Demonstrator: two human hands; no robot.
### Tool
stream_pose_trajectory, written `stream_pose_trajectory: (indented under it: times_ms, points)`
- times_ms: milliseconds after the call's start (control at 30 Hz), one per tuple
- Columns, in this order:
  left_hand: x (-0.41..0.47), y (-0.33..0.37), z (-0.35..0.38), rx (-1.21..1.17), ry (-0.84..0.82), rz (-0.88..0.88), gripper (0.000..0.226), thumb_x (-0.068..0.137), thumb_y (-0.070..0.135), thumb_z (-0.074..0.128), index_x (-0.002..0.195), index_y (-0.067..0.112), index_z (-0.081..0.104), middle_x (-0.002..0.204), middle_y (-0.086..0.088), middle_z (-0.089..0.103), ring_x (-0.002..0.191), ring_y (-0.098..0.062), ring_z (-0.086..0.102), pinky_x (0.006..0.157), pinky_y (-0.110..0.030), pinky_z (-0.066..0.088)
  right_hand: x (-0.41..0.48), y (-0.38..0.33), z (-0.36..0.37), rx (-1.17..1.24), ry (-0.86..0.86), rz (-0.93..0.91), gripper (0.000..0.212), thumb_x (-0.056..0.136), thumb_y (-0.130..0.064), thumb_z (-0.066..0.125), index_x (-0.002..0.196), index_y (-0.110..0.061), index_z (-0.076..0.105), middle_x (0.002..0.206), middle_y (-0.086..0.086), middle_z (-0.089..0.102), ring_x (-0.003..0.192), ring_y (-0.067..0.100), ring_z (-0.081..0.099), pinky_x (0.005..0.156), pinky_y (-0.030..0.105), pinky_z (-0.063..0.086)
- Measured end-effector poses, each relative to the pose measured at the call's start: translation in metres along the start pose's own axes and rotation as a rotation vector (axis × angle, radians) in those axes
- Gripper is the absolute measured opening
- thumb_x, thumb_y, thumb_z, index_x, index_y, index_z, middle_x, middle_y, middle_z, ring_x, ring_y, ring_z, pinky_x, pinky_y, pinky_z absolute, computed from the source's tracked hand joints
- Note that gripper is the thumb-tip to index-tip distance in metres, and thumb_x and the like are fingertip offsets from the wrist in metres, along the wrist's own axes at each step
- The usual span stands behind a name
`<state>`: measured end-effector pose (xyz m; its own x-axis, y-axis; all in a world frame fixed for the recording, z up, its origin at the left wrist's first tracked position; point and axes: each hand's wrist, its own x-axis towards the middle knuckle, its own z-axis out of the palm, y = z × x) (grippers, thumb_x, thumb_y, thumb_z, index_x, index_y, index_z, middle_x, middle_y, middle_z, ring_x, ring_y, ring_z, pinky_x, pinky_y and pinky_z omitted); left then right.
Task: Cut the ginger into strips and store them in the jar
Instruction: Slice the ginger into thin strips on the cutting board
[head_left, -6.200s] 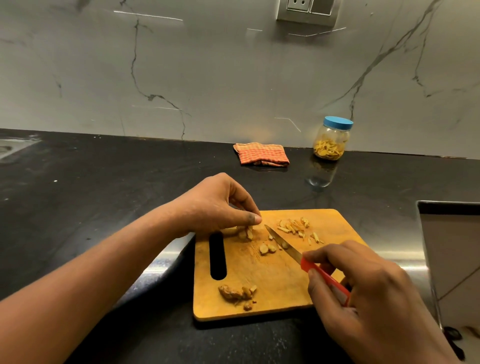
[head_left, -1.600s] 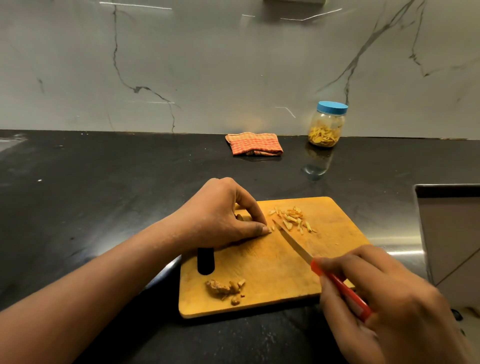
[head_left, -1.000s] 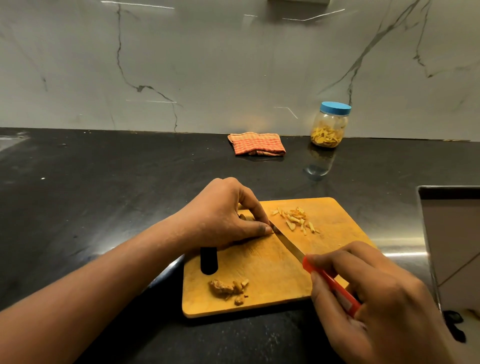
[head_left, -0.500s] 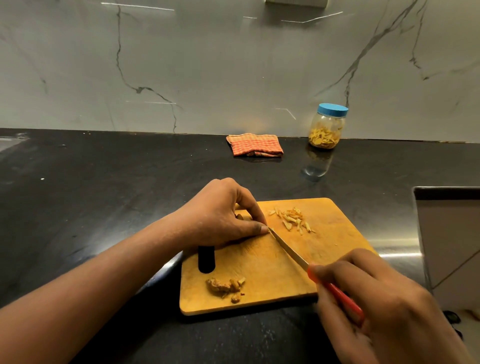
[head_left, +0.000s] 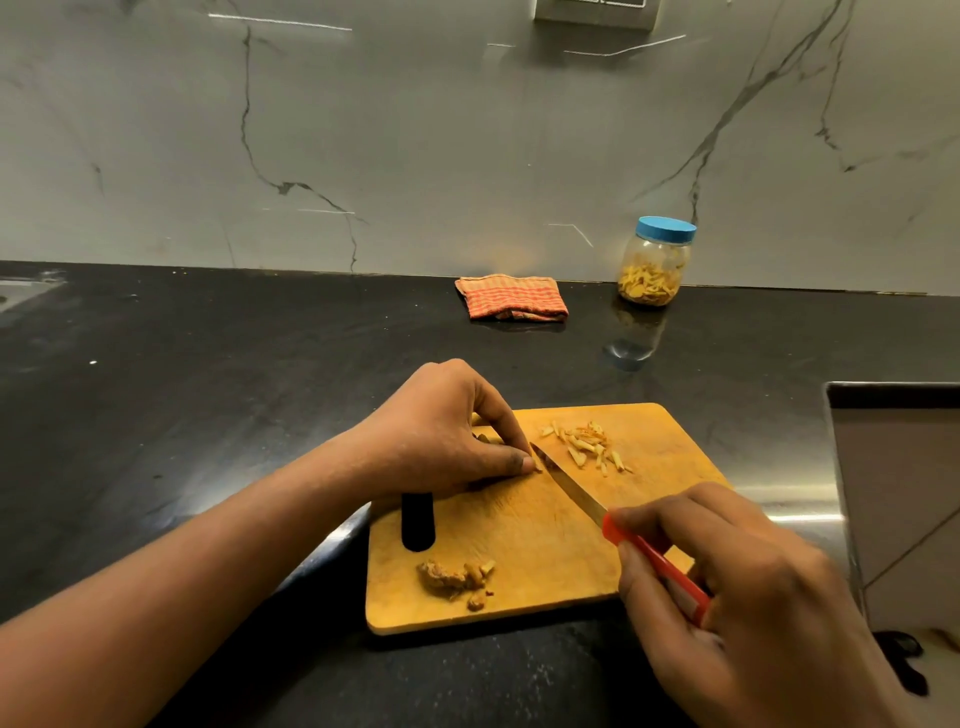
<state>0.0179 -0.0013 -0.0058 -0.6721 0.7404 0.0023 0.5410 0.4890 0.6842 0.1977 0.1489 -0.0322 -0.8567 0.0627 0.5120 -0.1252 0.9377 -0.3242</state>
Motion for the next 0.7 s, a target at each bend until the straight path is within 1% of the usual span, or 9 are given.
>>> stream_pose_trajectory:
  times_ms: [67,133,200,267,333,400,500,633,700]
  points:
    - [0.0002,-0.0005,0.0004,-0.007,0.005,-0.004,0.007,0.081,0.029,0.078,0.087,0.025,0.080,0.103,0.012,0.072,0.111,-0.006,0.059,0.099,-0.027,0.047,0.0008,0.0004,0.0013,-0.001,0.007,-0.016,0.014,0.074,-0.026,0.064,0.083,-0.019,0.073,0.076,-0.010,0.060,0.060,-0.014,0.040,0.061,-0.006,0.031]
    - [0.0001,-0.0005,0.0005,-0.016,0.004,-0.011,0.007,0.081,0.028,0.078,0.087,0.024,0.080,0.103,0.012,0.072,0.111,-0.006,0.059,0.100,-0.027,0.046,0.0014,0.0004,0.0020,0.009,0.001,-0.019,0.019,0.077,-0.031,0.058,0.084,-0.020,0.073,0.077,-0.010,0.061,0.060,-0.013,0.042,0.061,-0.005,0.033]
    - [0.0001,0.0002,0.0007,-0.018,0.003,-0.015,0.006,0.081,0.027,0.078,0.086,0.025,0.080,0.104,0.012,0.072,0.112,-0.007,0.059,0.099,-0.027,0.046,0.0017,0.0006,0.0021,0.013,0.011,-0.021,0.017,0.076,-0.029,0.062,0.084,-0.019,0.073,0.077,-0.010,0.061,0.060,-0.014,0.042,0.061,-0.006,0.033]
    - [0.0003,0.0009,0.0009,-0.018,0.001,-0.017,0.006,0.081,0.027,0.078,0.086,0.025,0.080,0.103,0.012,0.072,0.111,-0.006,0.059,0.097,-0.025,0.045,0.0015,-0.0002,0.0008,0.019,0.035,-0.029,0.018,0.077,-0.030,0.060,0.084,-0.019,0.073,0.077,-0.010,0.061,0.060,-0.013,0.043,0.061,-0.005,0.034]
    - [0.0005,0.0012,0.0009,-0.021,0.002,-0.019,0.006,0.082,0.027,0.078,0.087,0.025,0.080,0.101,0.012,0.072,0.109,-0.006,0.060,0.094,-0.023,0.044,0.0021,-0.0016,-0.0012,0.029,0.053,-0.039,0.024,0.078,-0.033,0.055,0.085,-0.020,0.073,0.078,-0.010,0.062,0.060,-0.009,0.048,0.060,-0.001,0.039]
    - [0.0003,0.0013,0.0008,-0.024,-0.001,-0.026,0.005,0.082,0.027,0.078,0.086,0.025,0.080,0.101,0.013,0.072,0.109,-0.006,0.060,0.094,-0.023,0.044,0.0026,-0.0021,-0.0017,0.034,0.045,-0.044,0.026,0.078,-0.035,0.054,0.086,-0.019,0.073,0.079,-0.010,0.062,0.060,-0.005,0.052,0.059,0.004,0.043]
    - [0.0008,0.0011,0.0008,-0.022,-0.006,-0.030,0.005,0.082,0.027,0.078,0.086,0.025,0.079,0.103,0.012,0.071,0.111,-0.006,0.059,0.095,-0.023,0.044,0.0033,-0.0009,-0.0017,0.033,0.021,-0.036,0.026,0.078,-0.035,0.053,0.086,-0.020,0.073,0.079,-0.010,0.062,0.060,-0.007,0.050,0.060,0.001,0.041]
    - [0.0000,0.0014,0.0006,-0.031,-0.010,-0.027,0.004,0.082,0.027,0.077,0.086,0.026,0.079,0.102,0.012,0.072,0.108,-0.005,0.060,0.092,-0.022,0.043,0.0035,0.0003,-0.0030,0.040,0.015,-0.027,0.026,0.078,-0.035,0.052,0.085,-0.020,0.073,0.079,-0.011,0.062,0.062,-0.009,0.049,0.059,0.000,0.041]
    - [0.0000,0.0018,0.0007,-0.029,-0.011,-0.025,0.004,0.083,0.026,0.077,0.086,0.026,0.079,0.102,0.012,0.072,0.108,-0.006,0.060,0.090,-0.021,0.043,0.0037,0.0002,-0.0031,0.035,0.013,-0.033,0.027,0.078,-0.035,0.052,0.085,-0.020,0.073,0.079,-0.010,0.062,0.062,-0.007,0.051,0.059,0.001,0.043]
